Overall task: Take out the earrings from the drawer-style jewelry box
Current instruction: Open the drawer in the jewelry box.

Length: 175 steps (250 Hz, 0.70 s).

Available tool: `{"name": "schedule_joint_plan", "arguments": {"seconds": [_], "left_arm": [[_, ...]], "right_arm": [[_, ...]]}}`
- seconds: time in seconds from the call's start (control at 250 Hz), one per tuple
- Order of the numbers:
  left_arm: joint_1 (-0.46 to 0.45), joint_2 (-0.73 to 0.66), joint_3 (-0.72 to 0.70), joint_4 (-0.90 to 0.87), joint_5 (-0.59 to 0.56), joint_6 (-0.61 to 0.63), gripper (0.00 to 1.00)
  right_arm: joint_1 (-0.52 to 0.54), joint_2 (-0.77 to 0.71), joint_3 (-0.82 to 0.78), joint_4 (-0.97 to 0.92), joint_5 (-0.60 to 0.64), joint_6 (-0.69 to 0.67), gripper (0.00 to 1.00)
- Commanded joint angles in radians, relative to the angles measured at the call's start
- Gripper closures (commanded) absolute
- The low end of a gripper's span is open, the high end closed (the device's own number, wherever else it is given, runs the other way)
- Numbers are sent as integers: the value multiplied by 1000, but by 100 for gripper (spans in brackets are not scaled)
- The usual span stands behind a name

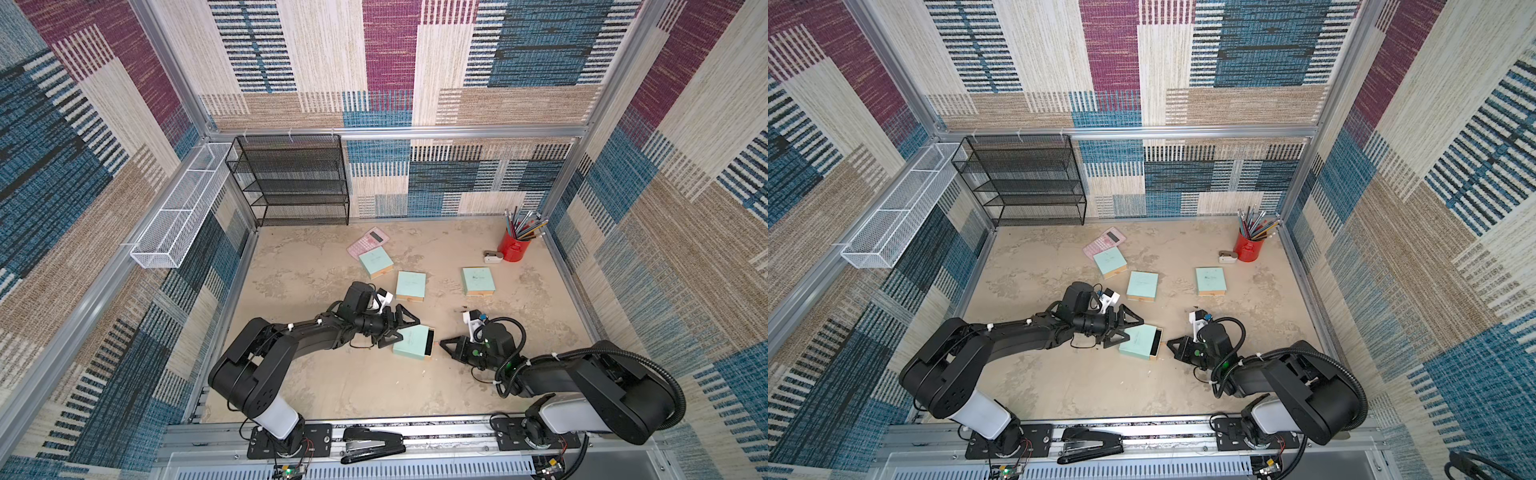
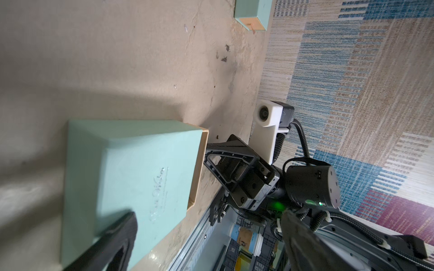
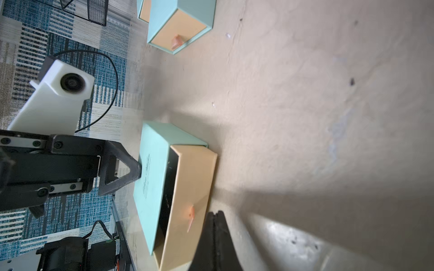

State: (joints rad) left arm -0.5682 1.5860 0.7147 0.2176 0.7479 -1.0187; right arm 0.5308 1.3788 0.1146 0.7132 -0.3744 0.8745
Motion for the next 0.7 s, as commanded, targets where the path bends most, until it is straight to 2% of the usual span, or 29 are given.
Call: {"name": "schedule_joint_plan", "arguments": {"seconds": [0.0,0.12,0.2,0.284,0.356,0.492,0.644,0.696], "left_arm": [[2,-60,42,-220,-64,117,3],[-1,-124,89,-408,-147,223,1],[-24,-140,155,-589,-278,324,1],[-56,-135,206,-693,-365,395,1],[-82,-114,235,-727,-391,434,1],[-146,-58,291,-774,-450,476,1],[-190,-19,319,-776,-500,489,1],[-200,-10,324,-778,-511,494,1]], "right_arm": [[1,-29,0,35,-20,-6,100],[1,-60,19,-2,-36,-35,100],[3,-60,42,-39,-44,-47,75],[10,-42,76,-86,-40,-65,64],[18,-24,91,-96,-30,-67,57],[42,2,119,-127,1,-54,54],[79,8,163,-228,84,-44,57],[94,14,186,-280,113,-42,62]]}}
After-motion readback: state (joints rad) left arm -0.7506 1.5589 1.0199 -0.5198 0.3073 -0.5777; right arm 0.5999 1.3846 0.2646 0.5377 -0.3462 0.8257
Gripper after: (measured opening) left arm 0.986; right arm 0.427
